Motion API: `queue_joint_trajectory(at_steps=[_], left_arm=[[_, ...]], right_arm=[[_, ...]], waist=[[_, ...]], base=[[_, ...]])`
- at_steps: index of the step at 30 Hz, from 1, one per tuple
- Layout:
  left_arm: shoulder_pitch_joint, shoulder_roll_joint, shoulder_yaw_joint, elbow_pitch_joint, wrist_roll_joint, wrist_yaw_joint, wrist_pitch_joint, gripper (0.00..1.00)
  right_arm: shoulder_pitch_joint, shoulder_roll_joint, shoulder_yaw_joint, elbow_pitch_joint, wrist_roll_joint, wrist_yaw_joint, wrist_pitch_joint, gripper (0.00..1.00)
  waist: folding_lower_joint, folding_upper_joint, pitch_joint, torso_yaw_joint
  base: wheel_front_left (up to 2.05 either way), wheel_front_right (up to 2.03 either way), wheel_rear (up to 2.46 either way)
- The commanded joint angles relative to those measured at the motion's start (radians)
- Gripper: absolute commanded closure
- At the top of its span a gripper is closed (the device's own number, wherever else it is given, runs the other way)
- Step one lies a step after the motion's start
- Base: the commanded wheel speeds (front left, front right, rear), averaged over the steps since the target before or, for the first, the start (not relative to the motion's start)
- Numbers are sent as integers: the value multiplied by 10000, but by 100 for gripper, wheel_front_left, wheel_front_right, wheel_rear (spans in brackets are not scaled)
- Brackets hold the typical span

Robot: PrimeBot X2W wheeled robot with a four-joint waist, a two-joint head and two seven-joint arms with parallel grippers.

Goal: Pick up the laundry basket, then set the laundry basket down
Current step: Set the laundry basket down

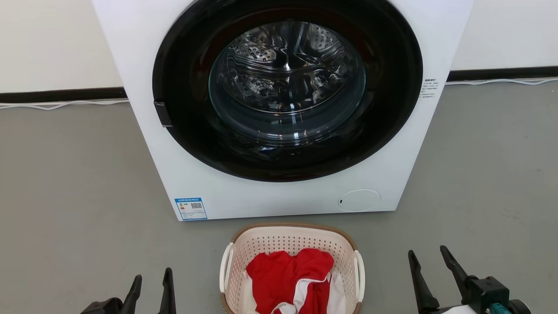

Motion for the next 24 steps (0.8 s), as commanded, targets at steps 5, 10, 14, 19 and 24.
queue_joint_trajectory(at_steps=[5,10,14,19,24], left_arm=[[-468,91,225,-176,4,-6,-61,0],[-587,91,106,-165,-37,-18,-61,0],[-796,91,24,-170,-57,-40,-61,0],[-1154,91,-119,-197,-84,-81,-61,0],[-1562,91,-414,-195,-104,-167,-61,0]], right_arm=[[-397,-31,48,-314,-27,35,-109,0],[-538,-31,-217,-184,-106,35,-96,0],[-874,-31,-396,8,-137,35,-84,0],[-1494,-31,-573,356,-170,35,-87,0],[-2115,-31,-940,1107,-196,35,-61,0]], waist=[[1,0,106,12],[1,0,392,56],[1,0,790,133],[1,0,1354,268],[1,0,1958,472]], base=[[0,0,0],[0,0,0],[0,0,0],[0,0,0],[0,0,0]])
